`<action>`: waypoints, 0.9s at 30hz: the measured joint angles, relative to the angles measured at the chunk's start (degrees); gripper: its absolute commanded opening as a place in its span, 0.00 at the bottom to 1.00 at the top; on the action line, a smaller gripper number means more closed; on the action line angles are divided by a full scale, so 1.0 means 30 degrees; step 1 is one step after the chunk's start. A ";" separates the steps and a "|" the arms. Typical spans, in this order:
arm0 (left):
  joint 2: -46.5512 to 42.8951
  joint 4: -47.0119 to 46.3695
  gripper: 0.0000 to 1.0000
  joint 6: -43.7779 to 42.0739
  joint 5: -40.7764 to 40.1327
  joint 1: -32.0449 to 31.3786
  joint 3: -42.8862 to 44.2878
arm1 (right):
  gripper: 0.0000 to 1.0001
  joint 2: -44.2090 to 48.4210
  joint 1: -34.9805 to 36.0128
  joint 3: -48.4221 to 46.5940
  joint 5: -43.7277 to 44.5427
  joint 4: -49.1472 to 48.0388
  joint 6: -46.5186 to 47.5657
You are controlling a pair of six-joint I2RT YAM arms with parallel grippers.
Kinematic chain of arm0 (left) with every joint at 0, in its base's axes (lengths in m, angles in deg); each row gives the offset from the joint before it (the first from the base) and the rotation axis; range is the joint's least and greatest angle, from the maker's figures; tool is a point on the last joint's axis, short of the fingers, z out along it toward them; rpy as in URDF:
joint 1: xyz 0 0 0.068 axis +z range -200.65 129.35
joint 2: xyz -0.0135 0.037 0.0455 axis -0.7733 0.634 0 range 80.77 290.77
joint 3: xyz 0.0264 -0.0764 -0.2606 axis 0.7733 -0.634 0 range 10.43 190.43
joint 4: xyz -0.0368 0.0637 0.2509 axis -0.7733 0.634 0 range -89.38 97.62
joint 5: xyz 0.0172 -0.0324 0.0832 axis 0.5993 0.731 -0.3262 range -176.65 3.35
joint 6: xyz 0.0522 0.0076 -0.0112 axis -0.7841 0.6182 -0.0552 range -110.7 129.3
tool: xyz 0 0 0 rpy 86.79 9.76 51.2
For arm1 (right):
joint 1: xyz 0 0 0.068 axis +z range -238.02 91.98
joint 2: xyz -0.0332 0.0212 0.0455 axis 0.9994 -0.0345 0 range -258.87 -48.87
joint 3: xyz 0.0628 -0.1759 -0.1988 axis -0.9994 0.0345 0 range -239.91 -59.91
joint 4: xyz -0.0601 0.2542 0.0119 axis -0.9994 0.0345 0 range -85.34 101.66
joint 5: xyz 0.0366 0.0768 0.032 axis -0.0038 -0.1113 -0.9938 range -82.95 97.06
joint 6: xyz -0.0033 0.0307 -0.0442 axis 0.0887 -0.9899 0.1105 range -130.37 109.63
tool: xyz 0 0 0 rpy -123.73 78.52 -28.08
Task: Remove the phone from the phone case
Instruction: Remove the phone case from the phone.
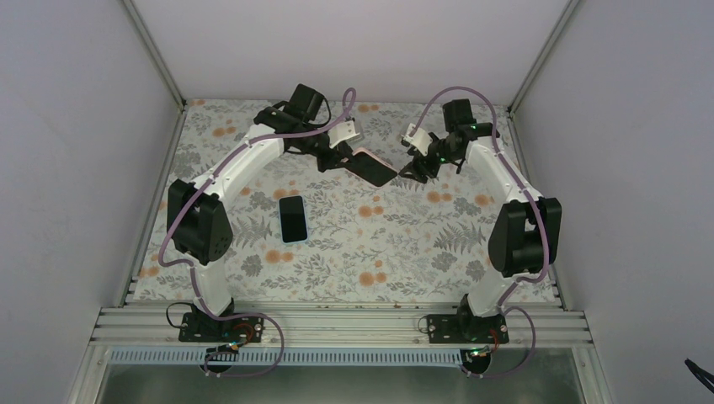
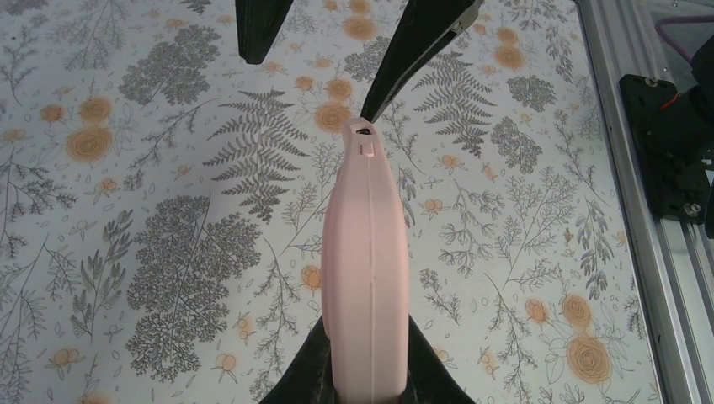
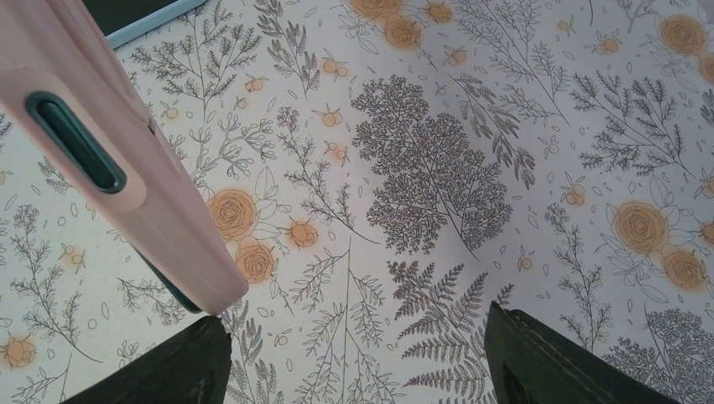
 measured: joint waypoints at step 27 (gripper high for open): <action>0.0146 0.0357 0.02 -0.0066 0.0124 0.0044 0.0321 | 0.78 -0.1698 0.0262 -0.1953 0.0364 -0.0146 -0.0962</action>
